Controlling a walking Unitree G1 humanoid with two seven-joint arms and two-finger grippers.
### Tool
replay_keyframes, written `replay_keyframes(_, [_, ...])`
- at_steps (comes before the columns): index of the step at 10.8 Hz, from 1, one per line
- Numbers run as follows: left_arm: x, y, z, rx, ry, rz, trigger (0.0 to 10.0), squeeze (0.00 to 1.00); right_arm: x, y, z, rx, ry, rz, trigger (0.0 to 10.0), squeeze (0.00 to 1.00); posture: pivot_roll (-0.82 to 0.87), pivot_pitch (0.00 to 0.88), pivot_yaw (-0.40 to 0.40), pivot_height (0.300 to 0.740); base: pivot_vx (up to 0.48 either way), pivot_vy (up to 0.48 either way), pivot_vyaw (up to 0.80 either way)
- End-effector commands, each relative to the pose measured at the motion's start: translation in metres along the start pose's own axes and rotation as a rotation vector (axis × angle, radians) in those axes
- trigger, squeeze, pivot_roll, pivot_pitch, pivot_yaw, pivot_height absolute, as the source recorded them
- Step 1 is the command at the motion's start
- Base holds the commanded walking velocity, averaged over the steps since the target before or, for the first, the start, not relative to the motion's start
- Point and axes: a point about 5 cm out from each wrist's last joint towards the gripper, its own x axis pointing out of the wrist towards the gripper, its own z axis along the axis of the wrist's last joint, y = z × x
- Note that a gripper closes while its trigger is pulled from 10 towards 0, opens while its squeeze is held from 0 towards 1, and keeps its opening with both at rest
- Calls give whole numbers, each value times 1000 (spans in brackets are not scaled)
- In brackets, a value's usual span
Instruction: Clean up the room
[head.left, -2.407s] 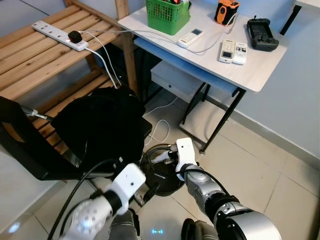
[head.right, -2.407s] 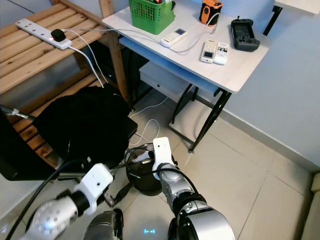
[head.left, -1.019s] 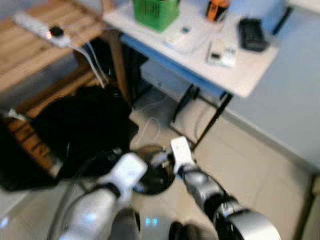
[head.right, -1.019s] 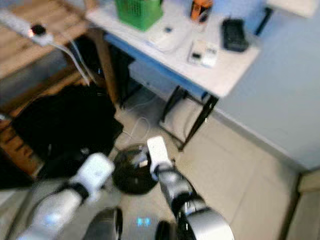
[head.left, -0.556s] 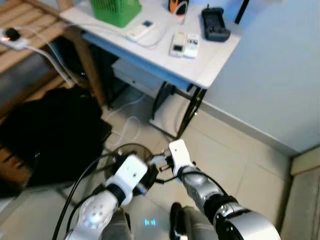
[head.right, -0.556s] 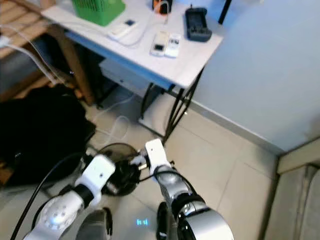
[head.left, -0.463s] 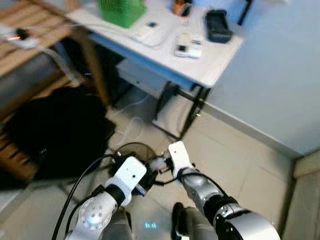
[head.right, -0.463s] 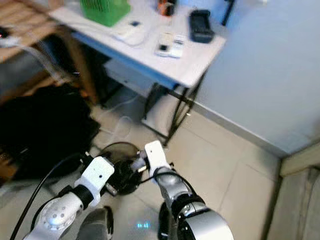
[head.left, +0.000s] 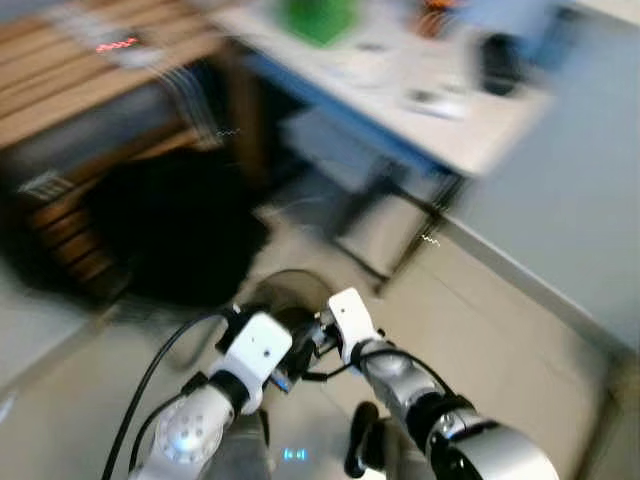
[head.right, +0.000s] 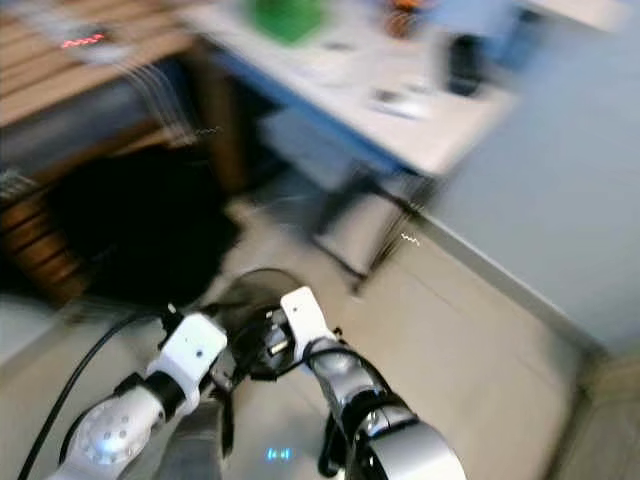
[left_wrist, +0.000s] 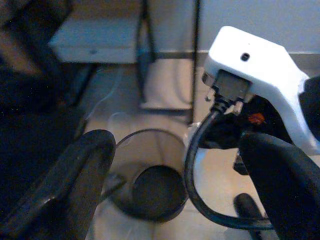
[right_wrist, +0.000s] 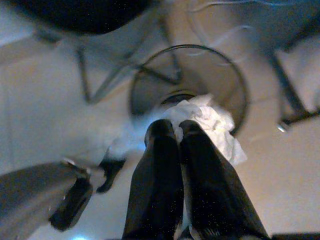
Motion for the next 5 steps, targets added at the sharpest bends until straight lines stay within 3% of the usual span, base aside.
replay_keyframes(1, [-2,-6,-6,-18,31,-1,10000,0,8,72,10,62,-26,170,10000,0,323,258,-61,726,0,0,606])
replay_keyframes(4, [-3,-7,-8,-24,40,20,10000,0,8,74,11,22,-36,160,10000,0,332,266,-78,726,0,0,571])
replay_keyframes(5, [-2,-6,-9,-21,45,29,10000,0,8,73,11,15,-34,153,10000,0,332,266,-84,726,0,0,0])
